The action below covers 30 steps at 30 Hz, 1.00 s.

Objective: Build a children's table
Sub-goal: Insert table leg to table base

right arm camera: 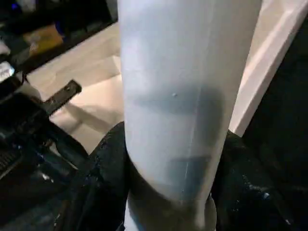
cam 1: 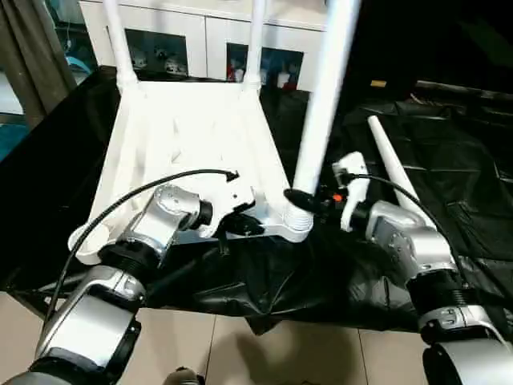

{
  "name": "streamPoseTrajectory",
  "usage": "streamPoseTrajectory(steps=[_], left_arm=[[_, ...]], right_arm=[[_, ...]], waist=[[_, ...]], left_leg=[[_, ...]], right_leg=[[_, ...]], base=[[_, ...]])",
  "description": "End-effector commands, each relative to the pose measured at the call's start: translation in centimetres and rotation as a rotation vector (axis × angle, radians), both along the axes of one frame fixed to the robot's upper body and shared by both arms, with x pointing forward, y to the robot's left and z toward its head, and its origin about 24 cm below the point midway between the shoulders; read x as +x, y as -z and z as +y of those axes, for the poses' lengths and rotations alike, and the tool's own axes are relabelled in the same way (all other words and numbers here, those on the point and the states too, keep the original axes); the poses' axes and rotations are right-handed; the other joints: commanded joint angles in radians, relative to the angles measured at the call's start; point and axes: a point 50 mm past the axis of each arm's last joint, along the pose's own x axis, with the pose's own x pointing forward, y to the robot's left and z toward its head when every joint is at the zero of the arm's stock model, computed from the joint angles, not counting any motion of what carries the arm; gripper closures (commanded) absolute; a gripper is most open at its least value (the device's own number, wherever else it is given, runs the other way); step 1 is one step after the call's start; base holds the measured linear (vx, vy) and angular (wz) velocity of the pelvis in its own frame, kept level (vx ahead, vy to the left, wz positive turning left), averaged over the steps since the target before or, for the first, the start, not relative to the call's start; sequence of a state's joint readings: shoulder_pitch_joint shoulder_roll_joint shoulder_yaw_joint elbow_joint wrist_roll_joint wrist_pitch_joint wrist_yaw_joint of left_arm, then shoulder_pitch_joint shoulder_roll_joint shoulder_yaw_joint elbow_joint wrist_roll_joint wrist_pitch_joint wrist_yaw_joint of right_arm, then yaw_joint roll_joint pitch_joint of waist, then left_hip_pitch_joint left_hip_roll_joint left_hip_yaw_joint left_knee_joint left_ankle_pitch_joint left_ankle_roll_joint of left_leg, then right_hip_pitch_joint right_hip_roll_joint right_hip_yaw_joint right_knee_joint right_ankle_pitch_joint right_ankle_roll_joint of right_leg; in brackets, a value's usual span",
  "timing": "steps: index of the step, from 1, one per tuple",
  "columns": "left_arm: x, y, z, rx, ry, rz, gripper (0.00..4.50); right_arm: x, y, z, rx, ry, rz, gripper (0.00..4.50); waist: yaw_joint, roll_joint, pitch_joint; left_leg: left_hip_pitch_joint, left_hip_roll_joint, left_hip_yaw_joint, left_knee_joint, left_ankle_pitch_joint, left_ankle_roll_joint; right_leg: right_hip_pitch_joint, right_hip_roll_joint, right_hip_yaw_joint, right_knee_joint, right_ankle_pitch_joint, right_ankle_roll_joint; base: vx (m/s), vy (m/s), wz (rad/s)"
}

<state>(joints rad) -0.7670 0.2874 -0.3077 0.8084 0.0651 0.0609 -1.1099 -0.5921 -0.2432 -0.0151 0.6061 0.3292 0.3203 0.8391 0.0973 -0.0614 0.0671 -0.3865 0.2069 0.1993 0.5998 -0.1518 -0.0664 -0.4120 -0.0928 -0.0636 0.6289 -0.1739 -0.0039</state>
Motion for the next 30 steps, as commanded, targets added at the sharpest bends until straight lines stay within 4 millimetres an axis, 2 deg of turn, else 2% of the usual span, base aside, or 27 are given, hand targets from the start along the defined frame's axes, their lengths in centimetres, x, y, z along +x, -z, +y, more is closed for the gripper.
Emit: streamPoseTrajectory(steps=[1, 5, 9, 12, 14, 15, 17, 22, 29, 30], left_arm=[[0.2, -0.9, -0.8, -0.118, -0.029, -0.024, 4.50], [0.2, -0.9, -0.7, -0.121, -0.042, -0.027, 4.50], [0.5, -1.1, -0.4, -0.129, -0.069, -0.035, 4.50], [0.5, -1.2, -0.4, -0.132, -0.077, -0.038, 4.50], [0.7, -1.3, -0.3, -0.137, -0.093, -0.045, 4.50], [0.8, -1.3, -0.3, -0.138, -0.098, -0.047, 4.50], [0.9, -1.4, -0.2, -0.138, -0.107, -0.050, 4.50], [1.0, -1.5, 0.0, -0.140, -0.124, -0.058, 4.50], [1.0, -1.4, 0.1, -0.131, -0.126, -0.063, 4.50], [1.0, -1.4, 0.2, -0.125, -0.125, -0.067, 4.50]], right_arm=[[-0.6, 1.6, -0.8, 0.020, 0.043, 0.069, 2.62], [-1.0, 2.2, -1.0, 0.045, 0.059, 0.082, 2.62], [-2.2, 3.7, -0.8, 0.104, 0.098, 0.105, 2.62], [-2.3, 4.0, -0.8, 0.112, 0.105, 0.106, 2.62], [-2.8, 4.6, -0.8, 0.147, 0.132, 0.109, 2.62], [-3.0, 4.8, -0.8, 0.161, 0.142, 0.110, 2.62], [-3.3, 5.1, -0.7, 0.180, 0.163, 0.107, 2.62], [-3.9, 5.7, -0.6, 0.188, 0.191, 0.083, 2.62], [-4.4, 6.1, -0.4, 0.124, 0.180, 0.030, 2.62], [-4.4, 5.8, -0.1, 0.059, 0.144, -0.027, 2.62]], waist=[[0.004, 0.009, -0.081], [0.006, 0.009, -0.080], [0.008, 0.012, -0.080], [0.006, 0.013, -0.078], [0.007, 0.020, -0.078], [0.007, 0.017, -0.078], [0.008, 0.021, -0.079], [0.008, 0.021, -0.078], [0.007, 0.025, -0.076], [0.008, 0.023, -0.076]], left_leg=[[0.024, 0.026, -0.016, -0.074, -0.270, -0.005], [0.026, 0.026, -0.015, -0.075, -0.279, -0.002], [0.026, 0.028, -0.018, -0.078, -0.295, -0.008], [0.028, 0.028, -0.018, -0.080, -0.313, -0.013], [0.028, 0.028, -0.020, -0.081, -0.327, -0.017], [0.029, 0.029, -0.019, -0.082, -0.331, -0.017], [0.028, 0.029, -0.020, -0.083, -0.330, -0.015], [0.027, 0.028, -0.020, -0.085, -0.337, -0.011], [0.026, 0.028, -0.022, -0.088, -0.358, -0.012], [0.026, 0.029, -0.023, -0.089, -0.365, -0.014]], right_leg=[[0.049, -0.057, 0.039, -0.075, -0.183, -0.232], [0.047, -0.057, 0.039, -0.078, -0.197, -0.227], [0.047, -0.059, 0.039, -0.080, -0.219, -0.219], [0.045, -0.058, 0.038, -0.084, -0.246, -0.215], [0.043, -0.059, 0.039, -0.085, -0.253, -0.213], [0.043, -0.060, 0.039, -0.087, -0.251, -0.213], [0.044, -0.059, 0.039, -0.086, -0.241, -0.215], [0.044, -0.059, 0.038, -0.089, -0.264, -0.209], [0.042, -0.060, 0.038, -0.095, -0.308, -0.193], [0.040, -0.061, 0.038, -0.097, -0.320, -0.187]], base=[[0.000, 0.000, 0.00], [0.000, 0.000, 0.00], [0.000, 0.000, 0.00], [0.000, 0.000, 0.00], [0.000, 0.000, 0.00], [0.000, 0.000, 0.00], [0.000, 0.000, 0.00], [0.000, 0.000, 0.00], [0.000, 0.000, 0.00], [0.000, 0.000, 0.00]])
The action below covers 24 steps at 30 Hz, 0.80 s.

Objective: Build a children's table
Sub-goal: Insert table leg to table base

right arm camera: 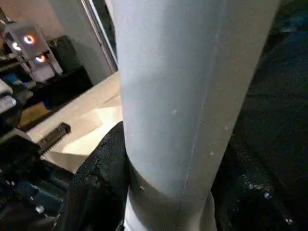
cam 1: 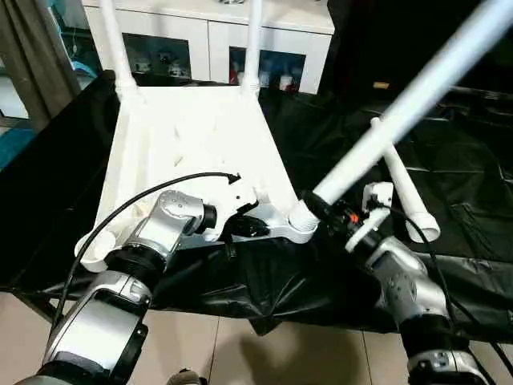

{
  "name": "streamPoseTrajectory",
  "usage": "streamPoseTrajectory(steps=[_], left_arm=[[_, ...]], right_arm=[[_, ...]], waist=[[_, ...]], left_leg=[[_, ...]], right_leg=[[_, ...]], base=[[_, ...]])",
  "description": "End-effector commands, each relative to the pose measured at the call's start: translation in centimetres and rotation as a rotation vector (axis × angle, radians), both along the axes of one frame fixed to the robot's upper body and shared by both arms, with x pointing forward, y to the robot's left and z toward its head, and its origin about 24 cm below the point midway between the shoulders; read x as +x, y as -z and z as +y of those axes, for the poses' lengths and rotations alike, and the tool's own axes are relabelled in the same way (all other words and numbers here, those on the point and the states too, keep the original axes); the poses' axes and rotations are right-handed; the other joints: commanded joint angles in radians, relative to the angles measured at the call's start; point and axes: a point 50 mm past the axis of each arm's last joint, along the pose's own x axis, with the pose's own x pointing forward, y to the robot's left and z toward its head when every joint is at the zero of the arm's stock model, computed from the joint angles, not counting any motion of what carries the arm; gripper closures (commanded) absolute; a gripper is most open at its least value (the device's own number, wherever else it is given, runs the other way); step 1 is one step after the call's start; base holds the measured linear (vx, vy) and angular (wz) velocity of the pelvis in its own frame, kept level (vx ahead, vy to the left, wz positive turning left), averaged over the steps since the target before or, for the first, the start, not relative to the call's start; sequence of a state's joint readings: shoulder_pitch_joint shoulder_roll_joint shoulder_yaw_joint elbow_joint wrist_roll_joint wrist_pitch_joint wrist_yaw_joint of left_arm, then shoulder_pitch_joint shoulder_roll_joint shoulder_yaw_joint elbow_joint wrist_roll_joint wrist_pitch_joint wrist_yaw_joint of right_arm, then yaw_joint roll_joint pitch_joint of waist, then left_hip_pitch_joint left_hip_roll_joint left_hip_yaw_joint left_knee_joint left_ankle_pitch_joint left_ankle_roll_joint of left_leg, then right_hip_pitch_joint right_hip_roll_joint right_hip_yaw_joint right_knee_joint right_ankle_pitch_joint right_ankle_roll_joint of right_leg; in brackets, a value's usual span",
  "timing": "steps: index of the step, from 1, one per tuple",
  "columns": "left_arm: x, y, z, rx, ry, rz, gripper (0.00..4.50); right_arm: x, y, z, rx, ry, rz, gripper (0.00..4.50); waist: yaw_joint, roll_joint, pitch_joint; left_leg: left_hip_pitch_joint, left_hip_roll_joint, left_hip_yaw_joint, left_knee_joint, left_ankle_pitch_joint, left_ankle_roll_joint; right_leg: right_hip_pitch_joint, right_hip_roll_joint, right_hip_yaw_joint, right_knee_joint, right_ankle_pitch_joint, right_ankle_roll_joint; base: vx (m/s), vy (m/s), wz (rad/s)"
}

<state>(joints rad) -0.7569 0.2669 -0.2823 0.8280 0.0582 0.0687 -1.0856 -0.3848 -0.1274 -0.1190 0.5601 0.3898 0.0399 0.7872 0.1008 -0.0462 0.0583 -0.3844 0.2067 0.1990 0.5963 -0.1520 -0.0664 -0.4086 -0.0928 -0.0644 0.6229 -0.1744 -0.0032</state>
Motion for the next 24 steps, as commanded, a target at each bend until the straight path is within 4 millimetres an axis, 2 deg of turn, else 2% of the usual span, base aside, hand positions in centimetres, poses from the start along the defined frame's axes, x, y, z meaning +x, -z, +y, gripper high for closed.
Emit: streamPoseTrajectory(steps=[1, 2, 4, 5, 12, 16, 20, 21, 22, 24], left_arm=[[1.1, -1.9, 0.3, -0.091, -0.086, -0.089, 4.50], [1.0, -1.9, 0.3, -0.090, -0.086, -0.090, 4.50], [1.1, -1.9, 0.3, -0.090, -0.086, -0.090, 4.50], [1.1, -1.9, 0.3, -0.089, -0.087, -0.092, 4.50], [0.7, -1.7, 0.3, -0.072, -0.042, -0.082, 4.50], [0.3, -1.7, 0.2, -0.050, 0.026, -0.066, 4.50], [0.2, -1.6, 0.2, -0.032, 0.051, -0.062, 4.50], [0.2, -1.6, 0.2, -0.026, 0.063, -0.058, 4.50], [0.1, -1.6, 0.1, -0.017, 0.090, -0.055, 4.50], [0.0, -1.7, 0.1, -0.015, 0.098, -0.054, 4.50]], right_arm=[[-1.4, 2.5, 0.7, -0.134, -0.060, 0.078, 2.62], [-1.4, 2.3, 0.9, -0.157, -0.072, 0.054, 2.62], [-1.3, 2.2, 1.1, -0.168, -0.079, 0.040, 2.62], [-1.3, 2.1, 1.3, -0.176, -0.092, 0.030, 2.62], [-1.1, 2.0, 2.5, -0.227, -0.221, 0.041, 2.62], [-0.2, 1.3, 2.4, -0.250, -0.303, 0.060, 2.62], [0.1, 1.2, 2.2, -0.260, -0.351, 0.084, 2.62], [0.1, 1.1, 2.1, -0.269, -0.379, 0.093, 2.62], [0.1, 1.3, 1.9, -0.301, -0.451, 0.116, 2.62], [0.1, 1.3, 1.8, -0.318, -0.476, 0.120, 2.62]], waist=[[0.004, 0.008, -0.066], [0.003, 0.004, -0.066], [0.002, 0.006, -0.065], [0.001, 0.000, -0.065], [-0.003, -0.002, -0.063], [-0.009, -0.005, -0.065], [-0.006, -0.002, -0.066], [-0.007, -0.006, -0.068], [-0.005, -0.006, -0.068], [-0.004, -0.005, -0.069]], left_leg=[[0.024, 0.029, -0.022, -0.086, -0.371, -0.016], [0.025, 0.028, -0.023, -0.086, -0.374, -0.015], [0.025, 0.029, -0.024, -0.087, -0.379, -0.016], [0.025, 0.029, -0.023, -0.087, -0.380, -0.013], [0.024, 0.030, -0.023, -0.089, -0.375, -0.002], [0.018, 0.028, -0.022, -0.088, -0.345, 0.007], [0.023, 0.030, -0.019, -0.086, -0.327, 0.012], [0.022, 0.030, -0.019, -0.086, -0.322, 0.013], [0.022, 0.030, -0.019, -0.085, -0.313, 0.016], [0.023, 0.031, -0.017, -0.084, -0.305, 0.019]], right_leg=[[0.036, -0.061, 0.038, -0.093, -0.331, -0.183], [0.036, -0.062, 0.038, -0.094, -0.353, -0.177], [0.034, -0.061, 0.040, -0.096, -0.367, -0.171], [0.034, -0.061, 0.040, -0.096, -0.363, -0.172], [0.033, -0.061, 0.040, -0.097, -0.370, -0.171], [0.041, -0.060, 0.039, -0.094, -0.342, -0.179], [0.038, -0.061, 0.040, -0.091, -0.297, -0.198], [0.040, -0.060, 0.039, -0.088, -0.289, -0.201], [0.041, -0.060, 0.039, -0.086, -0.274, -0.206], [0.040, -0.059, 0.038, -0.085, -0.255, -0.213]], base=[[0.000, 0.000, 0.00], [0.000, 0.000, 0.00], [0.000, 0.000, 0.00], [0.000, 0.000, 0.00], [0.000, 0.000, 0.00], [0.000, 0.000, 0.00], [0.000, 0.000, 0.00], [0.000, 0.000, 0.00], [0.000, 0.000, 0.00], [0.000, 0.000, 0.00]])
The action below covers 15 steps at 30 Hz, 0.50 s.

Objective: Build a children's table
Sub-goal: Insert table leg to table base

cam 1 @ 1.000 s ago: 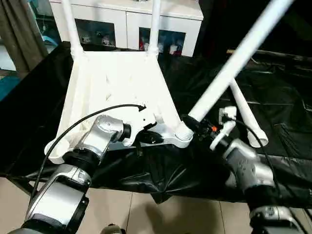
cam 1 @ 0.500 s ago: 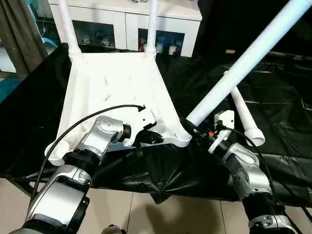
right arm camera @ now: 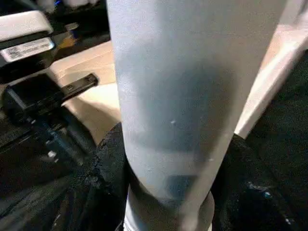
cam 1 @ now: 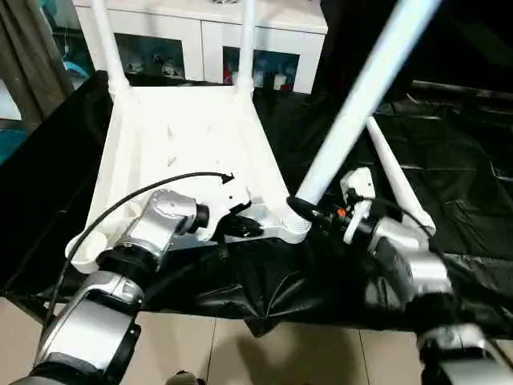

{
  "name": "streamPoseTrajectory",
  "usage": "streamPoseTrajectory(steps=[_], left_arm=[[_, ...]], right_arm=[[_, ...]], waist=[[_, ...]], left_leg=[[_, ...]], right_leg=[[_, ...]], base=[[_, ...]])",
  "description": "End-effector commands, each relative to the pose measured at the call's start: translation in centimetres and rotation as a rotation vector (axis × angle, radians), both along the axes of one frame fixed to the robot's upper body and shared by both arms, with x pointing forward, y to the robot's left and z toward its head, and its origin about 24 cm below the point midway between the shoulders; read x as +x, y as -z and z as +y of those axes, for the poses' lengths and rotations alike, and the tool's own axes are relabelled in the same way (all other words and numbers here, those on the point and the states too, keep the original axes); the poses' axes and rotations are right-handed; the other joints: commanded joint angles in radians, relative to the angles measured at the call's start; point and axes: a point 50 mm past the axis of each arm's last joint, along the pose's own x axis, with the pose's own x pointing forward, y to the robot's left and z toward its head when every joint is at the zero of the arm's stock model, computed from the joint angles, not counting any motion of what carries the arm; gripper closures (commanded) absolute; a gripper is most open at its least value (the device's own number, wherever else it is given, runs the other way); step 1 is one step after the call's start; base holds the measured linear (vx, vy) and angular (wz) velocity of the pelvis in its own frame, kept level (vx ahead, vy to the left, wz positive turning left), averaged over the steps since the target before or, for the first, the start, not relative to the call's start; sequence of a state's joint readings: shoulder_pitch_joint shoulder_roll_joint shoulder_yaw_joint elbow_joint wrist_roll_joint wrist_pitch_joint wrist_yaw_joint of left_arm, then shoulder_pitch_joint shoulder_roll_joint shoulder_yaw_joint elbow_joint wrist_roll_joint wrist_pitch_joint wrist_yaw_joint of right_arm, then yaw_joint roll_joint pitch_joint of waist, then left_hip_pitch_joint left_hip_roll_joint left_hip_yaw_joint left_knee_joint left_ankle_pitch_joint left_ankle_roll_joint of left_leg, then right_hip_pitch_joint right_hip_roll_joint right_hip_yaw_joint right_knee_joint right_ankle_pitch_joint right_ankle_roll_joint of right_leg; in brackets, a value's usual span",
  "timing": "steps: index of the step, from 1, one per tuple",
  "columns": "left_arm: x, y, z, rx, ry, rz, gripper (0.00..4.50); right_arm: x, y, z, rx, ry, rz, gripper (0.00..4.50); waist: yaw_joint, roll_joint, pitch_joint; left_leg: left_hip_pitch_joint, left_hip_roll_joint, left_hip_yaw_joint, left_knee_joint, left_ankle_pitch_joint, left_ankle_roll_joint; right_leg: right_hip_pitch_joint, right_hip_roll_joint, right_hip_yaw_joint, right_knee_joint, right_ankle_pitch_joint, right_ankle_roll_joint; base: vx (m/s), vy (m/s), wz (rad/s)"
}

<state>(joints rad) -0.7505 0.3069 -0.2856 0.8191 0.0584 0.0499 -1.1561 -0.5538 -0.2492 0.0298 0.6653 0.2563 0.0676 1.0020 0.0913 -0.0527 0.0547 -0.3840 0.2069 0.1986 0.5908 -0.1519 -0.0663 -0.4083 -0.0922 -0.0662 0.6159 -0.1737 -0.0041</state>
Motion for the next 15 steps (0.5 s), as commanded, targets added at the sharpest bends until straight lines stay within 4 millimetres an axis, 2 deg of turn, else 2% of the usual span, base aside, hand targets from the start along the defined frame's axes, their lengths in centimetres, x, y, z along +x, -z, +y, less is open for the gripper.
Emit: streamPoseTrajectory(steps=[1, 8, 15], left_arm=[[0.21, -1.59, -1.09, -0.032, 0.070, -0.067, 4.50], [-0.27, -1.78, -0.81, -0.013, 0.147, -0.047, 4.50], [-0.48, -1.75, -0.68, 0.000, 0.173, -0.043, 4.50]], right_arm=[[-1.80, 3.62, 0.70, -0.109, -0.141, 0.180, 2.62], [-1.94, 3.95, 0.10, -0.160, -0.223, 0.210, 2.62], [-2.19, 4.19, -0.10, -0.173, -0.280, 0.205, 2.62]], waist=[[0.008, 0.001, -0.066], [0.012, 0.003, -0.070], [0.020, 0.007, -0.065]], left_leg=[[0.023, 0.031, -0.016, -0.077, -0.301, 0.019], [0.022, 0.033, -0.014, -0.076, -0.274, 0.025], [0.029, 0.036, -0.016, -0.081, -0.348, -0.001]], right_leg=[[0.040, -0.060, 0.041, -0.076, -0.241, -0.218], [0.045, -0.057, 0.037, -0.065, -0.160, -0.247], [0.039, -0.061, 0.039, -0.076, -0.265, -0.230]], base=[[0.000, 0.000, 0.00], [0.000, 0.000, 0.00], [0.000, 0.000, 0.00]])
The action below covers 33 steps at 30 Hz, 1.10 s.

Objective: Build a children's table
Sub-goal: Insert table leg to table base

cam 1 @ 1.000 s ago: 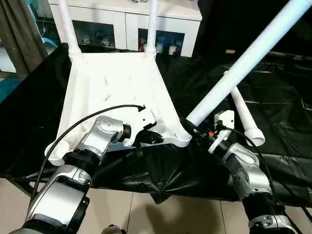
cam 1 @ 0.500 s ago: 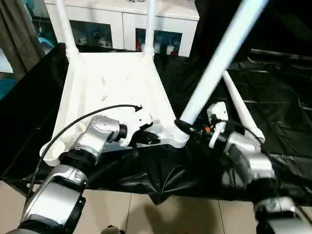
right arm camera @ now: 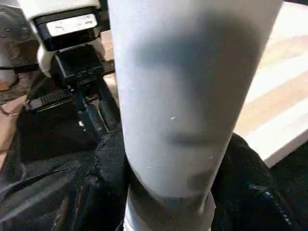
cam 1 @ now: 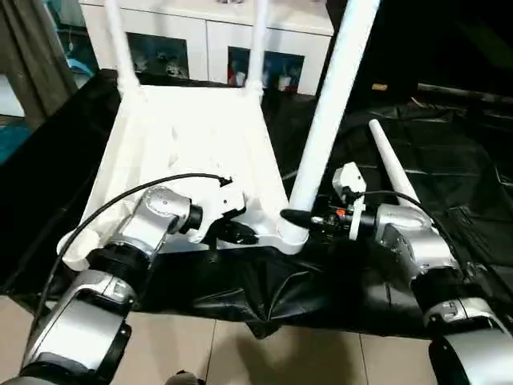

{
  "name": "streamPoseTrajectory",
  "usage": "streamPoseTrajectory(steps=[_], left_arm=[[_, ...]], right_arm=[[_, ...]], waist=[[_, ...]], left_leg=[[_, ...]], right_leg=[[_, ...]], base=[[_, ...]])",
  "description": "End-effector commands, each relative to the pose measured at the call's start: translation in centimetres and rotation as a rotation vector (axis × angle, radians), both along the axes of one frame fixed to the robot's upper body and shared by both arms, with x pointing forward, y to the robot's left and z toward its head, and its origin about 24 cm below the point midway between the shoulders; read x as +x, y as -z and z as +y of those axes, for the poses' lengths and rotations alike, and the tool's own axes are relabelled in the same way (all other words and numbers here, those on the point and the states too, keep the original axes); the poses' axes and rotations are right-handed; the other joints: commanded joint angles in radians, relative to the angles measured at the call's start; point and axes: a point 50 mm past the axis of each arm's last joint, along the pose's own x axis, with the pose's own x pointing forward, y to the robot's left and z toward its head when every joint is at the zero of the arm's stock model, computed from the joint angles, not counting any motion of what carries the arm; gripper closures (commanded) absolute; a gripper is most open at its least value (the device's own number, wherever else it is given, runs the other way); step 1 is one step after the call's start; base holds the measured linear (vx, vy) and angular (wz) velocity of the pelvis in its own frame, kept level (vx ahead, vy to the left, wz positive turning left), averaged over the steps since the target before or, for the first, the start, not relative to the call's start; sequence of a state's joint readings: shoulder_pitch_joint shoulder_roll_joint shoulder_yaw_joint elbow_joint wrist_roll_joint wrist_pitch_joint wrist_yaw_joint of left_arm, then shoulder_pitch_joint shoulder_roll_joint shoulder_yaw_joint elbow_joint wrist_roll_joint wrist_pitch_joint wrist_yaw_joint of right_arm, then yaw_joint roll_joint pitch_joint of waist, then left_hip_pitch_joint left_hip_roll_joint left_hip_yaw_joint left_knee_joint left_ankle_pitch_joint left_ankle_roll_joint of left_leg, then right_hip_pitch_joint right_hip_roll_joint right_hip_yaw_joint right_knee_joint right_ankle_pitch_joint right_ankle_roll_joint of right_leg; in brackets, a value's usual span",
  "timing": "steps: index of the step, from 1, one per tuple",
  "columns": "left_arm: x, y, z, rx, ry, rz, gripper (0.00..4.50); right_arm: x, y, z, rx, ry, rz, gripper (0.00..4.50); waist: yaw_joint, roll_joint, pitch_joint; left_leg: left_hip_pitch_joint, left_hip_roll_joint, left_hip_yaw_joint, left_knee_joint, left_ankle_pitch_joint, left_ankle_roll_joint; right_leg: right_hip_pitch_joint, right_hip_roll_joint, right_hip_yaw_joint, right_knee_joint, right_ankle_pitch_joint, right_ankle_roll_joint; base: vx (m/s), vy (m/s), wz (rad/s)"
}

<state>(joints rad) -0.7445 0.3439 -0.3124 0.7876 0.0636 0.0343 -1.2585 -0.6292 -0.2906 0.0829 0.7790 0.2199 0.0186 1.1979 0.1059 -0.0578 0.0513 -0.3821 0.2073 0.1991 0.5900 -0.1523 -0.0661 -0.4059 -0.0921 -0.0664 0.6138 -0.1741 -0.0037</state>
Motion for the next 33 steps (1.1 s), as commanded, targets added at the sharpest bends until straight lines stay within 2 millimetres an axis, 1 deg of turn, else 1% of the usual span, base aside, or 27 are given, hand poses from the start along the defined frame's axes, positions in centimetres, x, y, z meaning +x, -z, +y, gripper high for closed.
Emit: streamPoseTrajectory(steps=[1, 3, 6, 8, 9, 10, 11, 13, 15, 16, 17, 19, 20, 21, 22, 23, 24, 25, 27, 28, 29, 30, 33], left_arm=[[0.0, -1.4, -1.3, -0.039, 0.073, -0.062, 4.50], [0.1, -1.5, -1.3, -0.042, 0.070, -0.064, 4.50], [0.2, -1.5, -1.2, -0.050, 0.049, -0.071, 4.50], [0.3, -1.6, -1.2, -0.056, 0.033, -0.075, 4.50], [0.3, -1.6, -1.2, -0.056, 0.033, -0.076, 4.50], [0.4, -1.6, -1.2, -0.062, 0.022, -0.078, 4.50], [0.4, -1.6, -1.2, -0.066, 0.016, -0.080, 4.50], [0.4, -1.7, -1.2, -0.071, 0.008, -0.083, 4.50], [0.5, -1.7, -1.2, -0.072, 0.004, -0.084, 4.50], [0.5, -1.7, -1.2, -0.073, 0.001, -0.084, 4.50], [0.5, -1.6, -1.1, -0.073, -0.001, -0.084, 4.50], [0.5, -1.6, -1.1, -0.073, -0.002, -0.084, 4.50], [0.5, -1.6, -1.0, -0.072, -0.004, -0.085, 4.50], [0.5, -1.6, -1.0, -0.072, -0.007, -0.086, 4.50], [0.5, -1.6, -1.0, -0.071, -0.012, -0.089, 4.50], [0.5, -1.6, -1.0, -0.071, -0.013, -0.089, 4.50], [0.5, -1.6, -1.0, -0.071, -0.013, -0.090, 4.50], [0.6, -1.6, -1.0, -0.069, -0.016, -0.091, 4.50], [0.6, -1.6, -1.0, -0.064, -0.010, -0.092, 4.50], [0.5, -1.6, -0.9, -0.059, -0.006, -0.091, 4.50], [0.5, -1.6, -1.0, -0.053, 0.001, -0.092, 4.50], [0.5, -1.5, -1.0, -0.052, 0.002, -0.092, 4.50], [0.5, -1.5, -1.0, -0.049, 0.007, -0.093, 4.50]], right_arm=[[-2.4, 4.5, 0.0, -0.121, -0.070, 0.186, 2.62], [-2.4, 4.5, 0.0, -0.115, -0.064, 0.176, 2.62], [-2.2, 4.6, -0.2, -0.089, 0.004, 0.169, 2.62], [-2.0, 4.6, -0.4, -0.064, 0.053, 0.158, 2.62], [-2.0, 4.6, -0.4, -0.063, 0.054, 0.158, 2.62], [-1.9, 4.6, -0.5, -0.032, 0.090, 0.162, 2.62], [-1.9, 4.6, -0.6, -0.010, 0.113, 0.168, 2.62], [-2.1, 4.9, -0.8, 0.024, 0.147, 0.181, 2.62], [-2.3, 5.1, -0.9, 0.031, 0.155, 0.185, 2.62], [-2.9, 5.5, -1.0, 0.049, 0.171, 0.197, 2.62], [-3.1, 5.7, -1.0, 0.054, 0.178, 0.201, 2.62], [-3.3, 5.9, -1.0, 0.057, 0.182, 0.203, 2.62], [-3.7, 6.2, -1.0, 0.060, 0.183, 0.209, 2.62], [-3.8, 6.3, -1.0, 0.059, 0.182, 0.209, 2.62], [-4.1, 6.5, -0.9, 0.059, 0.180, 0.209, 2.62], [-4.2, 6.6, -0.9, 0.059, 0.180, 0.209, 2.62], [-4.2, 6.6, -0.9, 0.059, 0.180, 0.209, 2.62], [-4.5, 6.8, -0.7, 0.046, 0.178, 0.202, 2.62], [-4.8, 6.9, -0.3, 0.013, 0.156, 0.185, 2.62], [-4.9, 7.0, -0.2, -0.011, 0.142, 0.177, 2.62], [-4.9, 7.0, 0.1, -0.038, 0.114, 0.166, 2.62], [-4.9, 7.0, 0.1, -0.043, 0.108, 0.164, 2.62], [-4.7, 6.8, 0.5, -0.058, 0.086, 0.160, 2.62]], waist=[[0.005, 0.012, -0.061], [0.007, 0.012, -0.062], [0.007, 0.011, -0.062], [0.007, 0.011, -0.062], [0.006, 0.011, -0.060], [0.006, 0.009, -0.059], [0.006, 0.010, -0.059], [0.005, 0.011, -0.057], [0.005, 0.012, -0.057], [0.006, 0.011, -0.057], [0.008, 0.015, -0.057], [0.007, 0.012, -0.059], [0.009, 0.015, -0.059], [0.009, 0.013, -0.059], [0.009, 0.012, -0.059], [0.011, 0.014, -0.059], [0.010, 0.013, -0.059], [0.012, 0.020, -0.058], [0.011, 0.019, -0.056], [0.011, 0.021, -0.057], [0.010, 0.019, -0.057], [0.008, 0.020, -0.055], [0.008, 0.019, -0.054]], left_leg=[[0.027, 0.036, -0.018, -0.082, -0.359, -0.005], [0.028, 0.036, -0.018, -0.082, -0.360, -0.007], [0.026, 0.035, -0.019, -0.083, -0.355, -0.008], [0.028, 0.035, -0.019, -0.083, -0.367, -0.009], [0.029, 0.035, -0.019, -0.085, -0.382, -0.011], [0.028, 0.035, -0.021, -0.086, -0.395, -0.014], [0.030, 0.035, -0.021, -0.086, -0.399, -0.015], [0.032, 0.036, -0.024, -0.088, -0.426, -0.020], [0.033, 0.036, -0.027, -0.090, -0.441, -0.024], [0.033, 0.036, -0.026, -0.090, -0.441, -0.024], [0.033, 0.036, -0.027, -0.092, -0.439, -0.023], [0.032, 0.036, -0.026, -0.091, -0.432, -0.022], [0.031, 0.036, -0.026, -0.092, -0.430, -0.020], [0.032, 0.036, -0.024, -0.092, -0.426, -0.019], [0.029, 0.035, -0.024, -0.092, -0.419, -0.017], [0.030, 0.035, -0.024, -0.092, -0.417, -0.017], [0.031, 0.035, -0.024, -0.092, -0.416, -0.016], [0.031, 0.035, -0.025, -0.093, -0.419, -0.018], [0.032, 0.035, -0.024, -0.094, -0.432, -0.021], [0.032, 0.034, -0.027, -0.095, -0.439, -0.026], [0.032, 0.034, -0.025, -0.095, -0.442, -0.026], [0.031, 0.033, -0.027, -0.096, -0.447, -0.027], [0.036, 0.034, -0.028, -0.097, -0.464, -0.029]], right_leg=[[0.037, -0.061, 0.040, -0.075, -0.273, -0.229], [0.036, -0.061, 0.040, -0.075, -0.270, -0.228], [0.037, -0.060, 0.040, -0.074, -0.260, -0.228], [0.036, -0.061, 0.040, -0.075, -0.272, -0.228], [0.034, -0.062, 0.040, -0.078, -0.294, -0.223], [0.034, -0.063, 0.040, -0.081, -0.322, -0.215], [0.033, -0.064, 0.040, -0.083, -0.333, -0.212], [0.029, -0.065, 0.040, -0.089, -0.383, -0.197], [0.028, -0.065, 0.039, -0.091, -0.400, -0.190], [0.027, -0.066, 0.040, -0.093, -0.397, -0.188], [0.027, -0.065, 0.040, -0.091, -0.384, -0.189], [0.029, -0.065, 0.040, -0.089, -0.358, -0.195], [0.029, -0.064, 0.041, -0.089, -0.352, -0.197], [0.028, -0.063, 0.041, -0.089, -0.343, -0.199], [0.031, -0.064, 0.041, -0.088, -0.337, -0.200], [0.031, -0.064, 0.041, -0.088, -0.334, -0.199], [0.030, -0.064, 0.041, -0.089, -0.334, -0.201], [0.030, -0.064, 0.041, -0.090, -0.339, -0.198], [0.029, -0.063, 0.042, -0.093, -0.347, -0.194], [0.030, -0.065, 0.041, -0.093, -0.363, -0.188], [0.029, -0.065, 0.041, -0.095, -0.368, -0.187], [0.031, -0.065, 0.041, -0.096, -0.381, -0.184], [0.028, -0.066, 0.041, -0.100, -0.415, -0.176]], base=[[0.000, 0.000, 0.00], [0.000, 0.000, 0.00], [0.000, 0.000, 0.00], [0.000, 0.000, 0.00], [0.000, 0.000, 0.00], [0.000, 0.000, 0.00], [0.000, 0.000, 0.00], [0.000, 0.000, 0.00], [0.000, 0.000, 0.00], [0.000, 0.000, 0.00], [0.000, 0.000, 0.00], [0.000, 0.000, 0.00], [0.000, 0.000, 0.00], [0.000, 0.000, 0.00], [0.000, 0.000, 0.00], [0.000, 0.000, 0.00], [0.000, 0.000, 0.00], [0.000, 0.000, 0.00], [0.000, 0.000, 0.00], [0.000, 0.000, 0.00], [0.000, 0.000, 0.00], [0.000, 0.000, 0.00], [0.000, 0.000, 0.00]])
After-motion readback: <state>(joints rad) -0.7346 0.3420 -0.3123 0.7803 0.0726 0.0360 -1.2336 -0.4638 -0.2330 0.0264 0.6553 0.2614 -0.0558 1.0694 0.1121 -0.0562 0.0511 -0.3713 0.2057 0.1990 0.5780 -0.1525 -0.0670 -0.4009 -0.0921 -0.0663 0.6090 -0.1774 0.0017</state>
